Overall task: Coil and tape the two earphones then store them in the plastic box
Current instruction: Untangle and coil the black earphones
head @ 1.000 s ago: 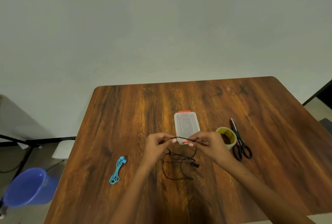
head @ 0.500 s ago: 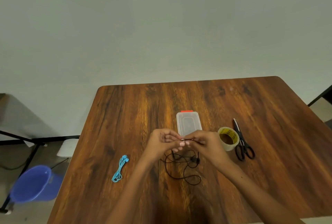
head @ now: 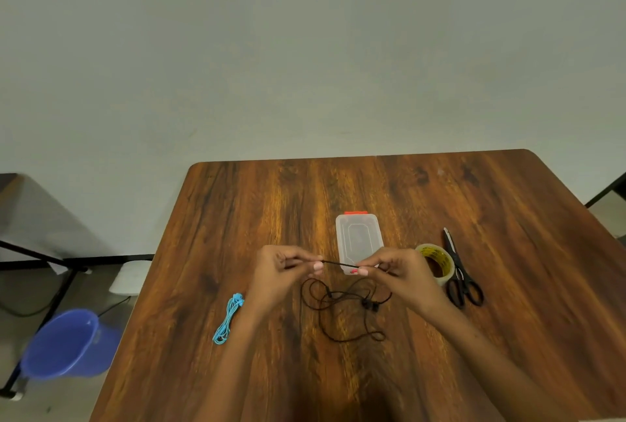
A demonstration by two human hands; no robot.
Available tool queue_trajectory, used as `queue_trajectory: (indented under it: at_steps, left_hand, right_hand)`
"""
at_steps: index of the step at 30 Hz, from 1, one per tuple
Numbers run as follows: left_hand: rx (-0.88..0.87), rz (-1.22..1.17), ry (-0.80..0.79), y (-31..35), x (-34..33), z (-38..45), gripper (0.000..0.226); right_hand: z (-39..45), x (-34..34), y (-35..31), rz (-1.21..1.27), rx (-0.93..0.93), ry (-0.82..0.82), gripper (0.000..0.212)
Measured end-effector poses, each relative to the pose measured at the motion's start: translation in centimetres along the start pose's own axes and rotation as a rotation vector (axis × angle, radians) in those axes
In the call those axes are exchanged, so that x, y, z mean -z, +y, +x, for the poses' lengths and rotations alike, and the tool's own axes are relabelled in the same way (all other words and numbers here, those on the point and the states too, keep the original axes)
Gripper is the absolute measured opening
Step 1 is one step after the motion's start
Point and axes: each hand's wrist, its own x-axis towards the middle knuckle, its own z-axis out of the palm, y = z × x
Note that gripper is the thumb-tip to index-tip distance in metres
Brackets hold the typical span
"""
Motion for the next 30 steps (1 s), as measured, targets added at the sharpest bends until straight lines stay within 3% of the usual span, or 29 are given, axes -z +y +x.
queue_trajectory:
  at_steps: [12,18,20,23,30]
  left_hand:
    - [-0.025,0.050,0.162,-1.2,1.8,-0.7,0.010]
    - [0.037,0.416,0.089,-2.2,0.9,-0.8,0.028]
    - [-0.038,0.414,0.042,-1.8,-0.4,-1.0,0.038]
    - [-0.175,0.340,-0.012,-0.8,-3.0,-1.4,0.032]
    - [-0.363,0.415,0.107,-0.8,-4.2,-1.9,0.032]
  right_hand:
    - [0.2,1.0,0.5,0.007,-0.012,0.082,0.003]
    - [0.7,0.1,-0.5,-0.146,0.060,0.030,0.007]
    - [0.7,-0.6,-1.0,-0.207,0.094,-0.016,0.009]
    - [0.8,-1.4,-1.7,-0.254,0.132,-0.069,0.005]
    - [0.5,-1.1,-1.5,-0.043,0.054,-0.040,0.010]
